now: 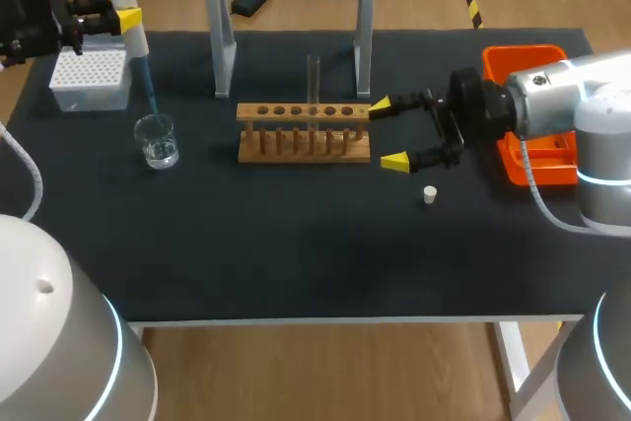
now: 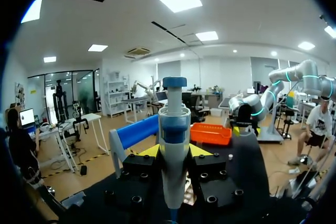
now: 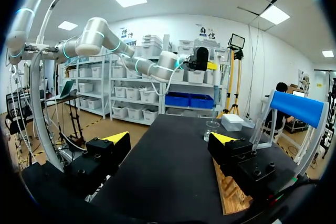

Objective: Invert the test tube, pick up the pipette, mount the tip to pipette, aspirate from beaker and dispense into the tube, eject the tip, return the pipette, and cap with the stopper.

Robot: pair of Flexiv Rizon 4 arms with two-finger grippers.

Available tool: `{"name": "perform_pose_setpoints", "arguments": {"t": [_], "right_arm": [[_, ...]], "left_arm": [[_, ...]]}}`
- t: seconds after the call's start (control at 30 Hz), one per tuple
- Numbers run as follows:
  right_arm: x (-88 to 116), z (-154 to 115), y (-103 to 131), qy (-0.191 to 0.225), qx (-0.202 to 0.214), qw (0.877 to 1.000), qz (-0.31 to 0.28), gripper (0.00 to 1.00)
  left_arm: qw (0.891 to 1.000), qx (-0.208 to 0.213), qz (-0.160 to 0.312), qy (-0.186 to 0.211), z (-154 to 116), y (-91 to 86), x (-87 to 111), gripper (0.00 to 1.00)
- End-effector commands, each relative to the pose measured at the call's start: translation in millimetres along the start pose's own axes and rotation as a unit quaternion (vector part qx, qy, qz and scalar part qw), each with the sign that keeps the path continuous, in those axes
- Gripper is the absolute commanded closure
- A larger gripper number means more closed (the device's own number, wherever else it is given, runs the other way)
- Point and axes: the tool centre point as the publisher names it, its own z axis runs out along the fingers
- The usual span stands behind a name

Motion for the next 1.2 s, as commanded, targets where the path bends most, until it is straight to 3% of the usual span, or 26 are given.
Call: {"name": "perform_pose_setpoints", "arguments": {"t": [0.03,1.2], "right_arm": [[0.5,-1.2,0.4,0.0,0.0,1.0,0.0,0.0],[-0.1,4.9,2.7,0.0,0.001,1.0,0.005,0.0]], "left_arm": [[1.0,0.001,0.002,-0.004,-2.9,1.2,1.4,1.0],[1.0,0.001,0.002,-0.004,-2.9,1.2,1.4,1.0]]}}
